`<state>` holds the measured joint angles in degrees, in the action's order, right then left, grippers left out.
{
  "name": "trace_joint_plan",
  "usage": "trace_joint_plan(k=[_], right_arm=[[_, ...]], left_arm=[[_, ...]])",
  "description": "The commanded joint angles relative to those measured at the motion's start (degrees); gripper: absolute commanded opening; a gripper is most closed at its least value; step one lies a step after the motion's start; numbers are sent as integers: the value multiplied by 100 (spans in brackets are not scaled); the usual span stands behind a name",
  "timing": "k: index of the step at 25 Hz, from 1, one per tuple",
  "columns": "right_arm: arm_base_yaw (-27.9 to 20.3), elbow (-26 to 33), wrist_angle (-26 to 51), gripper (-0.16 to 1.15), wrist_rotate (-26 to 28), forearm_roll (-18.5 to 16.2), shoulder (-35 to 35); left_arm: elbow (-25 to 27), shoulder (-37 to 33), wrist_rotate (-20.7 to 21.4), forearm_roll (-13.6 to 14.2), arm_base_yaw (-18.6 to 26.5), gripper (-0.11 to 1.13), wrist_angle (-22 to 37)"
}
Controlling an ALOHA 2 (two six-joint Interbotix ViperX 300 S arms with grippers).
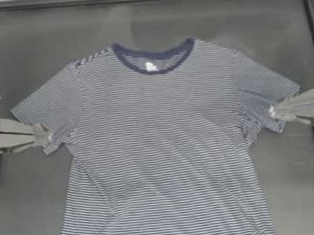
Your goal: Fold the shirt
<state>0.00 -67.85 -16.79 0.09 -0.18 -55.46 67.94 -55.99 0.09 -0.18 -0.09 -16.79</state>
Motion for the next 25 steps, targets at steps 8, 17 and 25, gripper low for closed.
trace_joint_plan(k=[8,17,25], right_arm=[[35,-44,-352,9,26,-44,18],[35,-9,-343,74,35,-70,18],[35,299,791,98,35,193,18]], left_arm=[[-193,-123,-44,-35,-88,6,149],[-272,-123,-44,-255,-97,99,299],[-580,-105,-53,-422,-167,98,1389]])
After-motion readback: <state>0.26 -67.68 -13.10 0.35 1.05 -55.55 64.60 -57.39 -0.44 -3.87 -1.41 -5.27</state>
